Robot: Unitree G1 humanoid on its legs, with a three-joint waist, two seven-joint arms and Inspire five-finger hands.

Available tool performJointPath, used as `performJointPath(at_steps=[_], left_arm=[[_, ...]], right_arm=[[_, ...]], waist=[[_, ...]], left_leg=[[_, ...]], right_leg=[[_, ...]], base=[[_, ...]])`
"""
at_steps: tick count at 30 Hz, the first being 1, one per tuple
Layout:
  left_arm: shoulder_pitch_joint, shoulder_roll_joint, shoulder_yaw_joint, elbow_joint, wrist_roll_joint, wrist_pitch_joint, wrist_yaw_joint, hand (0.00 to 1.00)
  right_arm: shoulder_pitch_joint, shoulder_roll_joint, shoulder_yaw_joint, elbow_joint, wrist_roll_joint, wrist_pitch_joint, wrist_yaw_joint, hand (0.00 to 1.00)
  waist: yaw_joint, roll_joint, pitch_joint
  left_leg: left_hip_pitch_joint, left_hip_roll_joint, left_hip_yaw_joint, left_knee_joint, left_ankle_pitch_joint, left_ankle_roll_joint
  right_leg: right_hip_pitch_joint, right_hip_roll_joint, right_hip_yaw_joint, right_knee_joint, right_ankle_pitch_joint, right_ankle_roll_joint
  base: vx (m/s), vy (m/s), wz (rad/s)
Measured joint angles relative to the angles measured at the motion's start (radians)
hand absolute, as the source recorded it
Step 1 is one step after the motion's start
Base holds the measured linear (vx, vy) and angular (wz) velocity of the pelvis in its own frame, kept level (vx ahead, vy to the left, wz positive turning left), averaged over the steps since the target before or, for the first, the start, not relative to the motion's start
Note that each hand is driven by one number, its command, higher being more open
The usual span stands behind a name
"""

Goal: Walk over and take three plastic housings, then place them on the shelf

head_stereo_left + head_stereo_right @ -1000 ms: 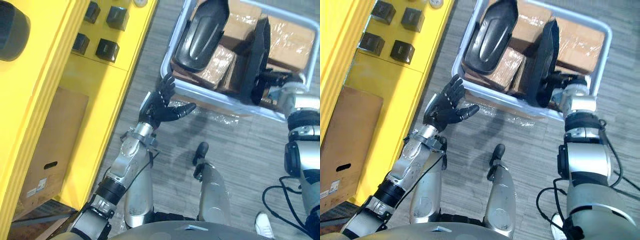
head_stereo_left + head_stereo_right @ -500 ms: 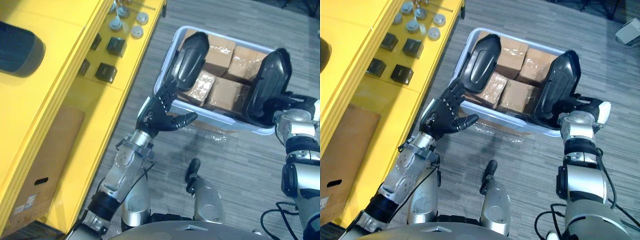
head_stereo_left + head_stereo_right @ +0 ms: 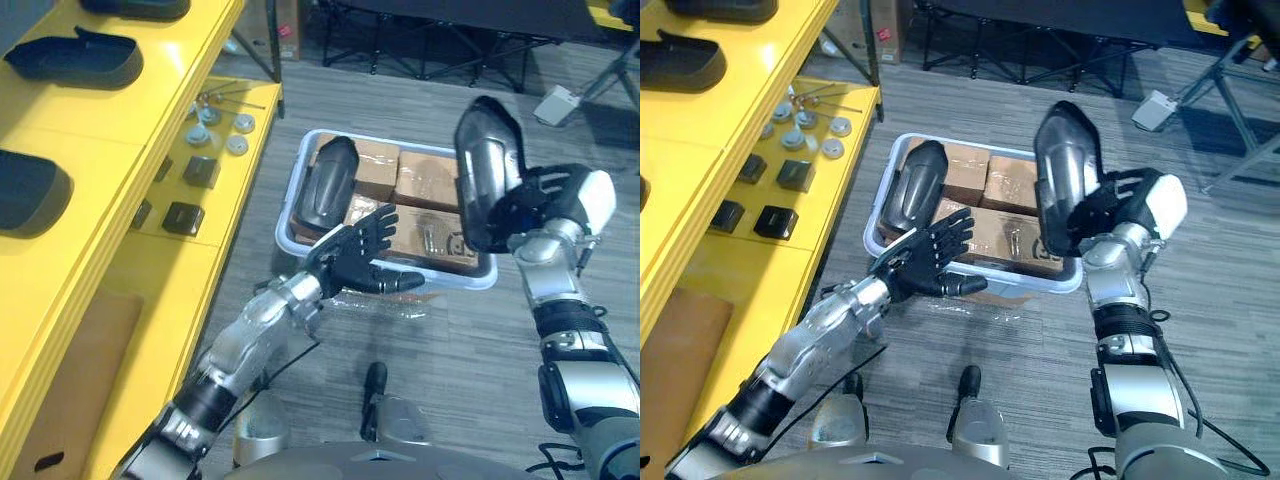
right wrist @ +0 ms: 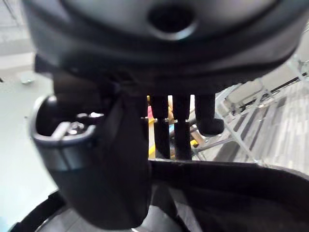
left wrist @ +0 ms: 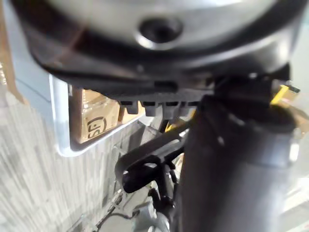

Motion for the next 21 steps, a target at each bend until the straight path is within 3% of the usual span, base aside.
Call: performJointPath(at_steps=[4, 8, 16, 21], left_arm=[[-0.092, -0.05, 0.003, 0.14, -0.068, 0.026, 0.08, 1.0], [-0.123, -0.088, 0.006, 0.227, -0.125, 0.026, 0.16, 1.0], [-0.168, -0.118, 0.01, 0.332, -0.176, 0.025, 0.306, 1.0], [-0.176, -0.138, 0.018, 0.332, -0.212, 0.021, 0.342, 1.0]], right_arm=[[0.0, 0.028, 0.043, -0.037, -0.069, -0.079, 0.002, 0.0], [0.024, 0.078, 0.079, -0.065, -0.095, -0.12, 0.001, 0.0], [0.081, 0.195, 0.159, -0.066, -0.104, -0.158, 0.0, 0.0], [0.108, 0.224, 0.2, -0.066, -0.102, -0.176, 0.0, 0.0]], waist=[[-0.025, -0.001, -0.009], [-0.04, -0.007, -0.029], [-0.039, -0.011, -0.035], [-0.037, -0.011, -0.036]], left_leg=[[0.03, 0.0, 0.028, -0.001, -0.006, 0.001], [0.033, 0.0, 0.038, 0.001, -0.008, 0.001], [0.044, 0.001, 0.053, 0.003, -0.012, 0.0], [0.044, 0.0, 0.051, 0.003, -0.014, 0.0]], right_leg=[[0.015, 0.003, 0.028, -0.016, 0.011, 0.001], [0.015, 0.005, 0.038, -0.028, 0.022, -0.002], [0.016, 0.006, 0.055, -0.028, 0.026, -0.002], [0.018, 0.006, 0.054, -0.028, 0.026, -0.002]], base=[[-0.05, 0.011, -0.21], [-0.03, 0.004, -0.11], [-0.02, 0.005, -0.06], [0.0, 0.0, 0.01]])
